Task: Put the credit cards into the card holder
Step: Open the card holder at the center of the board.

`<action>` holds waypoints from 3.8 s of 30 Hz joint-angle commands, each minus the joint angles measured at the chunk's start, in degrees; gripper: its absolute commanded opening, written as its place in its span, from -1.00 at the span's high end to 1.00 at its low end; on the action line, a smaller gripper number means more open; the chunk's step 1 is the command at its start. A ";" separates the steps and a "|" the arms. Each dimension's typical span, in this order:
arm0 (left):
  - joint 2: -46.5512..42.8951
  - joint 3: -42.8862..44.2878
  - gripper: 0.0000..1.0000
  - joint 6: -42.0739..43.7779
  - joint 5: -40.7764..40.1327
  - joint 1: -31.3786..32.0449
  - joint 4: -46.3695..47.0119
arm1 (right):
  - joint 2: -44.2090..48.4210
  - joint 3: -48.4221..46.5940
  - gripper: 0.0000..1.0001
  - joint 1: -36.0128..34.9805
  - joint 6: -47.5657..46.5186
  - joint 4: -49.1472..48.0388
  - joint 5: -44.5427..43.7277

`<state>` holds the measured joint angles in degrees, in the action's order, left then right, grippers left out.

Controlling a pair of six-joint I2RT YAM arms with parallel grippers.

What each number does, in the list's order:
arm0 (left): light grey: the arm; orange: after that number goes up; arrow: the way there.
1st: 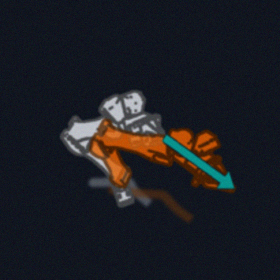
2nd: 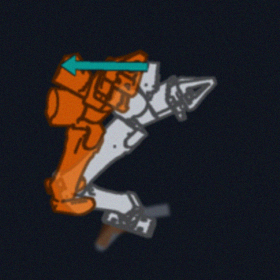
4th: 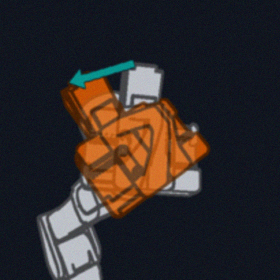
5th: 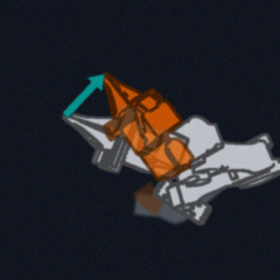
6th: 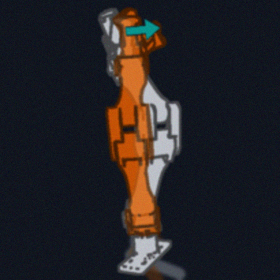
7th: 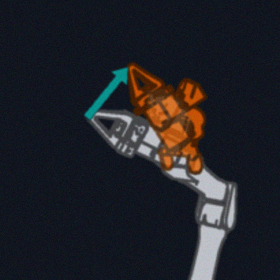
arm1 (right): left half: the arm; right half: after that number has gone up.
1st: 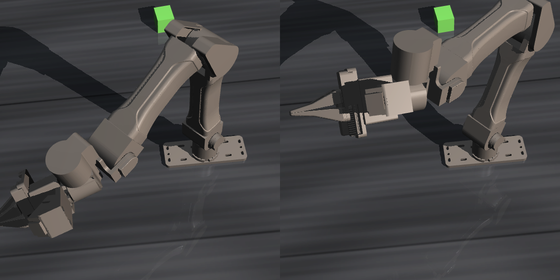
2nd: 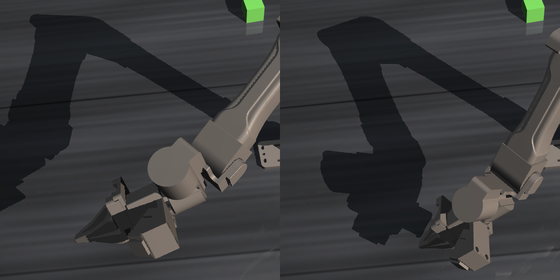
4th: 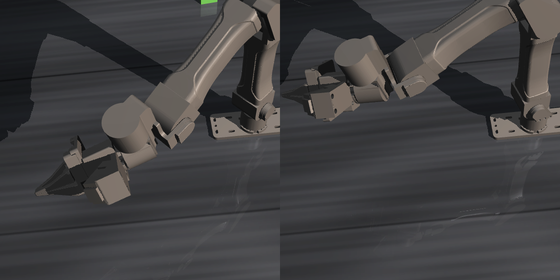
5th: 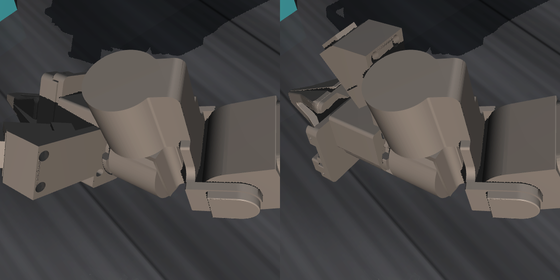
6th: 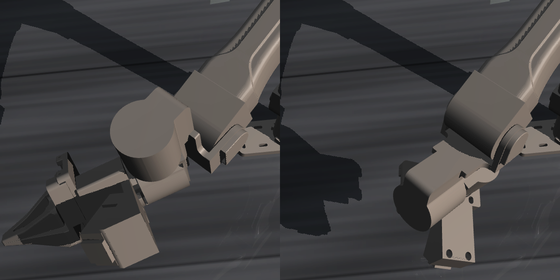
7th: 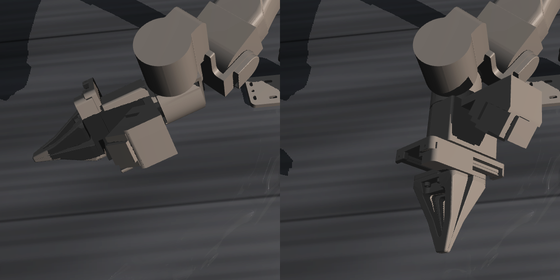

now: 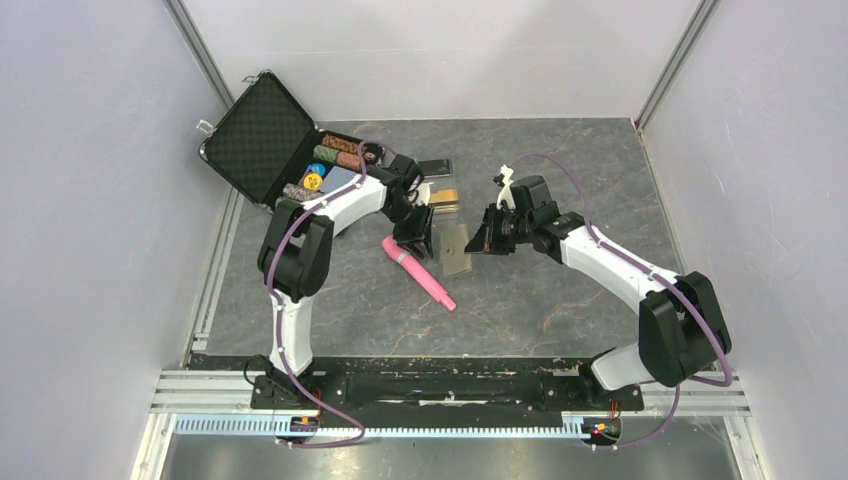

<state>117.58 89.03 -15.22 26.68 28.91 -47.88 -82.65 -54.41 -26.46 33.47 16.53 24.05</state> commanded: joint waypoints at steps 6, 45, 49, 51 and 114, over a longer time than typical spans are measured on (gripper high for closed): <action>-9.92 -4.95 -0.43 -1.51 5.94 -1.37 9.22 | 1.01 1.00 1.00 0.02 0.84 -1.26 -1.61; 1.12 5.30 0.56 6.11 -9.18 5.94 -4.24 | 0.36 1.77 1.00 0.00 6.05 -7.68 1.87; 0.24 3.43 0.74 4.91 -6.48 4.14 -2.28 | 0.83 2.11 1.00 0.00 5.99 -7.73 1.81; -0.95 1.79 0.75 3.98 -3.97 2.62 -0.45 | 1.10 2.47 1.00 0.16 5.74 -7.78 1.90; -19.23 18.72 0.95 26.31 38.82 0.11 -14.12 | 2.80 -2.50 -0.62 5.80 8.70 -46.64 43.66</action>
<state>99.44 105.60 8.47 65.80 29.21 -61.67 -82.56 -54.61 -20.75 53.52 -44.66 66.24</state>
